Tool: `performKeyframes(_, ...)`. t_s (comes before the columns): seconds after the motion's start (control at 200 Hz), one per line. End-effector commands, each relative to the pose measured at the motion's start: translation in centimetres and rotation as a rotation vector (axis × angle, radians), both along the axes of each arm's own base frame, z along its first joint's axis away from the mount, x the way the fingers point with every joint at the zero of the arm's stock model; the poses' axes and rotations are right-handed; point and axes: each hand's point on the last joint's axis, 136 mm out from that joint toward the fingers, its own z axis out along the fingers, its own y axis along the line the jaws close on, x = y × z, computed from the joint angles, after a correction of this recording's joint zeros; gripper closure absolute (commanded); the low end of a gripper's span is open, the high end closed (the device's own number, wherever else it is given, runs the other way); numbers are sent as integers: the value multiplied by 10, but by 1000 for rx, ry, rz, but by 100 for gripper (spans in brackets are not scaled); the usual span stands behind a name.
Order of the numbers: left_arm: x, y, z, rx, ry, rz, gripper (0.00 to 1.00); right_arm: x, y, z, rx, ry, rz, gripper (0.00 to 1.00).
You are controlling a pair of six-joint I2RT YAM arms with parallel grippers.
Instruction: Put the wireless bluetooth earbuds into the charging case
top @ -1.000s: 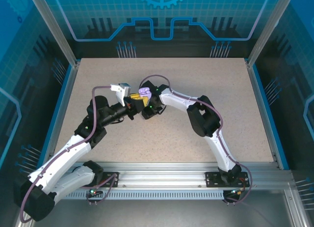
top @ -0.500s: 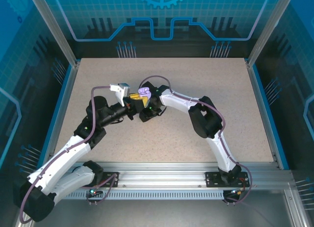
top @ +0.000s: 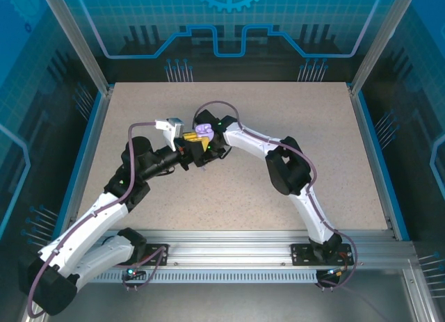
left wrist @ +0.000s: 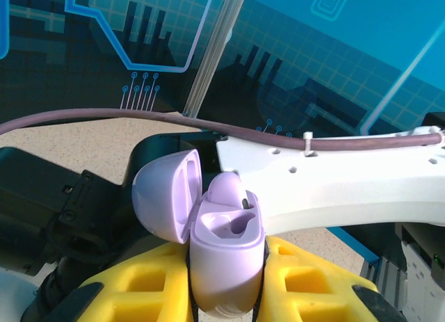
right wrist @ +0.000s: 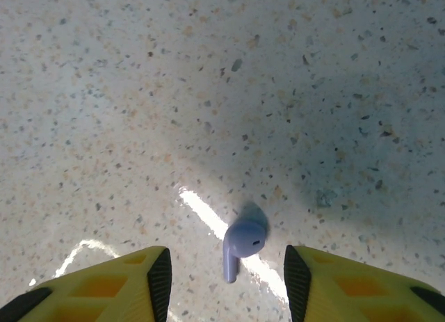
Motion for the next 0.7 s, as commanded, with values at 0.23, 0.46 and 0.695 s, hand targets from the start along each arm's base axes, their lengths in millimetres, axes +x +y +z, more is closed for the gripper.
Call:
performKeyframes(0.23, -4, 3, 10, -24, -20, -2, 99, -10, 2, -25, -132, 15, 14, 52)
performKeyframes(0.46, -4, 3, 9, -22, -19, 0, 100, -14, -3, -35, -199, 3, 22, 54)
performKeyframes(0.695, -4, 4, 7, -22, -14, 1, 99, -18, -7, -44, -284, -19, 44, 56)
